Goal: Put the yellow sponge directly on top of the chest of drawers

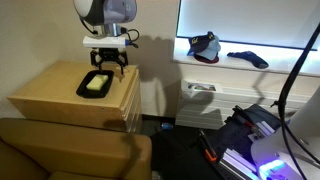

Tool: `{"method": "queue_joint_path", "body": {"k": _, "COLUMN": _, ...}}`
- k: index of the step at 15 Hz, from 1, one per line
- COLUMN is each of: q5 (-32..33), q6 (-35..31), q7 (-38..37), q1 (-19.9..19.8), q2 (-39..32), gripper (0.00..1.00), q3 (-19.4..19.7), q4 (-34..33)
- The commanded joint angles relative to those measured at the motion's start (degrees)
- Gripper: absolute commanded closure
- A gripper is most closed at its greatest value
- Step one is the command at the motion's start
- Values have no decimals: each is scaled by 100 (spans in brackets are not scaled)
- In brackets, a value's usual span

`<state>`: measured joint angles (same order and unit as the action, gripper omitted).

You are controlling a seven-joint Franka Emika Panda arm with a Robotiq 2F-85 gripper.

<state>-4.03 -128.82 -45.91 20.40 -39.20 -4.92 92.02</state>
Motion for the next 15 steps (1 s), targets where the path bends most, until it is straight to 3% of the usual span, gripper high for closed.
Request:
{"method": "queue_joint_path", "body": {"k": 1, "q5": -322, "q6": -543, "q7": -866, "q1": 131, "q2": -699, "gripper": 0, "q3": 84, "q4": -581}}
{"method": "queue_joint_path", "body": {"k": 4, "q5": -356, "q6": -1272, "q7": -1598, "q1": 247, "q2": -1131, "gripper": 0, "q3": 174, "q4": -975}}
{"method": "queue_joint_path", "body": {"k": 7, "q5": -48, "q6": -2004, "q7": -2388, "q1": 584, "q2": -1533, "gripper": 0, "q3": 576, "q4": -1457}}
{"method": "queue_joint_path", "body": {"k": 8, "q5": 25, "q6": -2009, "q7": -2544, "q1": 659, "q2": -1615, "gripper": 0, "q3": 682, "q4": -1590}}
{"method": "queue_joint_path", "body": {"k": 9, "q5": -66, "q6": -1892, "q7": -2224, "q1": 459, "q2": -1356, "gripper": 0, "q3": 430, "q4": -1194}}
{"method": "queue_joint_path", "body": {"k": 15, "q5": -65, "q6": -1984, "q7": -2547, "q1": 569, "q2": -1884, "gripper": 0, "q3": 559, "q4": -1700}}
